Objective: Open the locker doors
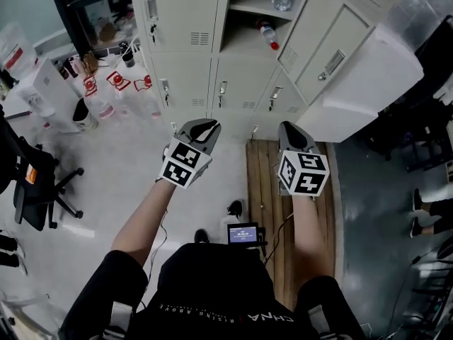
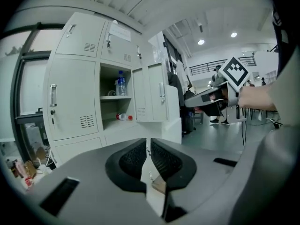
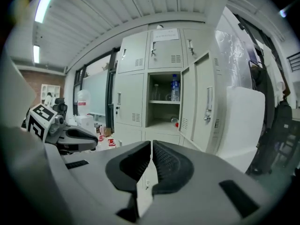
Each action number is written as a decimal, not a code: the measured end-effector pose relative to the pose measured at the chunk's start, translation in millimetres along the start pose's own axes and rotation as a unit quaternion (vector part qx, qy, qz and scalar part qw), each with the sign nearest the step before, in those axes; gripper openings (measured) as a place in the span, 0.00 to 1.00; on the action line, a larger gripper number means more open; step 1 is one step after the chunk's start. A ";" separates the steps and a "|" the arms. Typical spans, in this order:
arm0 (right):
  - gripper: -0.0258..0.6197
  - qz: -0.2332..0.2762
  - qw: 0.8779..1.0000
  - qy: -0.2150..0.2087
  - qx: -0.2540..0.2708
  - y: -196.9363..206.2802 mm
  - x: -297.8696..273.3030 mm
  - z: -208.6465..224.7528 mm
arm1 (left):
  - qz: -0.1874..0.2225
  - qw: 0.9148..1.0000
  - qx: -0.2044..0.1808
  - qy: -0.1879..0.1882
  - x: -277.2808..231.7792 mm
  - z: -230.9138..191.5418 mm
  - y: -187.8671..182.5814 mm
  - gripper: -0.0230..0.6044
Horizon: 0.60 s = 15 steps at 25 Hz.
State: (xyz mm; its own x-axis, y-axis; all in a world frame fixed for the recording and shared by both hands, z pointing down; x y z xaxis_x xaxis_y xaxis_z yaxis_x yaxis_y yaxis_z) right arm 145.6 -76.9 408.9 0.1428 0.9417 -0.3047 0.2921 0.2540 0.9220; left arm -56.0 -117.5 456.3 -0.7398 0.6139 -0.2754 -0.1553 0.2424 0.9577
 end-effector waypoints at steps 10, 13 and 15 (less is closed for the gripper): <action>0.10 -0.002 0.998 -0.024 0.054 -10.2 11.0 -1.6 | 0.030 0.999 -0.017 0.009 -4.0 36.8 -16.8 0.07; 0.10 0.004 0.997 -0.040 0.069 -10.1 14.9 3.5 | 0.033 0.999 -0.021 0.013 -16.3 47.1 -24.2 0.07; 0.10 0.009 0.996 -0.044 0.077 -7.4 18.7 13.9 | 0.035 0.999 -0.015 0.019 -28.2 56.4 -28.2 0.07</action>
State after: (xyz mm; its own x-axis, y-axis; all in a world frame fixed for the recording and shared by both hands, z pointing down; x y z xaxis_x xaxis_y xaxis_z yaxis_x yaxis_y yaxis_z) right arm 159.2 -64.2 393.1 0.2297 0.9210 -0.3147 0.4298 0.1941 0.8818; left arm 6.2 -99.3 432.3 -0.7735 0.5997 -0.2053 -0.1221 0.1768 0.9766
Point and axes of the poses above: the fingertips, and each gripper's own axes: x backward along the fingers, z to its right, y out of its underside, the point moved 5 cm from there along x, backward along the fingers, and after that the axes turned 12 degrees about x, right-handed, at the moved point
